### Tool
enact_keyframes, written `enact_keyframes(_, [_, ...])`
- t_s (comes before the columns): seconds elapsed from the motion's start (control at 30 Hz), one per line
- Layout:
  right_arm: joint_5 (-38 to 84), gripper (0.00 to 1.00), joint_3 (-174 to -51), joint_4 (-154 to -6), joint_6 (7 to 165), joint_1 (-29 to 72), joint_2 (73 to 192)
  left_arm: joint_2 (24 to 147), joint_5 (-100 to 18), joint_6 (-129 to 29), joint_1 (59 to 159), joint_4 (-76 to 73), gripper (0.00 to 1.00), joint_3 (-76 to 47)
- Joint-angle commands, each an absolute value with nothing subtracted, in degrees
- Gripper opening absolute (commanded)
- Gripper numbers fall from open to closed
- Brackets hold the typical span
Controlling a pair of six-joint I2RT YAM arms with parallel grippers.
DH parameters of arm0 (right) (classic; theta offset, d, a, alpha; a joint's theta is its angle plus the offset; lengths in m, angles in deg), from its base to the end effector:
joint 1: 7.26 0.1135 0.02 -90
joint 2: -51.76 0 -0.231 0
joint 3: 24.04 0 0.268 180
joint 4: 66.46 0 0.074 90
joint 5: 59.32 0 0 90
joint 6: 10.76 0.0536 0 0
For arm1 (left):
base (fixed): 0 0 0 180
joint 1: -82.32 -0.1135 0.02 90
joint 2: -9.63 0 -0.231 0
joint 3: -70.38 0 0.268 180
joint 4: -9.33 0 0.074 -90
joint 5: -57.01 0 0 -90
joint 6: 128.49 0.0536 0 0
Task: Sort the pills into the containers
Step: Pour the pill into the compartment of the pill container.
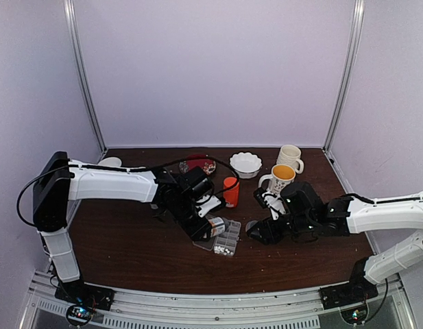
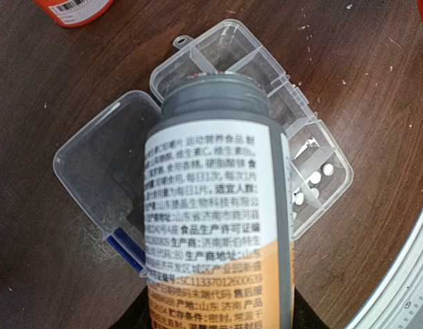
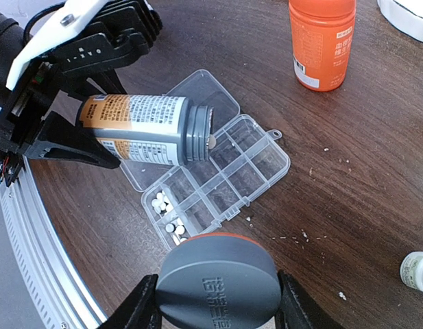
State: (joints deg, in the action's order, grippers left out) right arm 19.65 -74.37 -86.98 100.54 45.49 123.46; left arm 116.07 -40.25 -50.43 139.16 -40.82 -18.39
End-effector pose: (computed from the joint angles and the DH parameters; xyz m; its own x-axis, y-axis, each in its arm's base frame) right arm 0.1682 0.2381 0.1506 -0.6917 -0.3206 -0.6472 -0.6614 0.6410 0.3894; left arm 0.2070 -0.3291 0.1359 -0.6728 0.6544 -0.3451 0.7332 0.6522 -0.1926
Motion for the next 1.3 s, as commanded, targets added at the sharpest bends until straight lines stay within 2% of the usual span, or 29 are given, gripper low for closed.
enact_keyframes(0.0, [20.6, 0.00, -75.5, -87.1, 101.1, 45.6, 122.8, 116.3, -37.6, -50.8, 139.4, -45.1, 0.06, -22.7])
enact_keyframes(0.1, [20.7, 0.00, -74.9, -86.8, 101.2, 45.7, 122.4, 114.0, -40.3, -52.6, 139.2, -36.4, 0.08, -16.2])
enact_keyframes(0.2, [20.6, 0.00, -75.1, -87.0, 101.1, 45.6, 122.6, 115.9, -39.5, -52.2, 139.4, -42.4, 0.05, -20.0])
enact_keyframes(0.33, [20.5, 0.00, -75.2, -86.6, 101.2, 45.6, 122.8, 113.3, -39.5, -52.7, 139.5, -37.3, 0.07, -16.6])
enact_keyframes(0.43, [20.3, 0.00, -75.2, -86.5, 101.4, 45.6, 122.9, 115.3, -38.1, -51.8, 139.7, -44.1, 0.06, -22.3])
enact_keyframes(0.57, [20.5, 0.00, -74.7, -86.3, 101.6, 45.6, 122.5, 114.7, -38.3, -51.3, 139.5, -41.1, 0.07, -20.2])
enact_keyframes(0.67, [20.6, 0.00, -74.8, -86.8, 101.5, 45.6, 122.3, 115.8, -38.3, -51.5, 139.7, -45.6, 0.06, -23.1])
enact_keyframes(0.8, [20.7, 0.00, -74.2, -86.2, 101.6, 45.6, 122.2, 114.7, -39.5, -52.8, 139.7, -38.8, 0.07, -17.4])
enact_keyframes(0.9, [20.3, 0.00, -74.7, -86.5, 101.6, 45.6, 122.5, 116.7, -38.2, -52.5, 140.2, -45.0, 0.06, -22.7])
enact_keyframes(1.0, [20.5, 0.00, -74.5, -86.5, 101.4, 45.6, 122.4, 115.6, -39.4, -52.6, 140.2, -40.4, 0.08, -19.9])
enact_keyframes(1.1, [20.5, 0.00, -74.8, -86.7, 101.3, 45.6, 122.6, 118.6, -38.9, -52.0, 140.3, -46.2, 0.06, -24.1])
enact_keyframes(1.27, [20.5, 0.00, -74.0, -85.9, 101.6, 45.6, 122.2, 117.6, -38.8, -51.5, 140.3, -44.7, 0.06, -22.9])
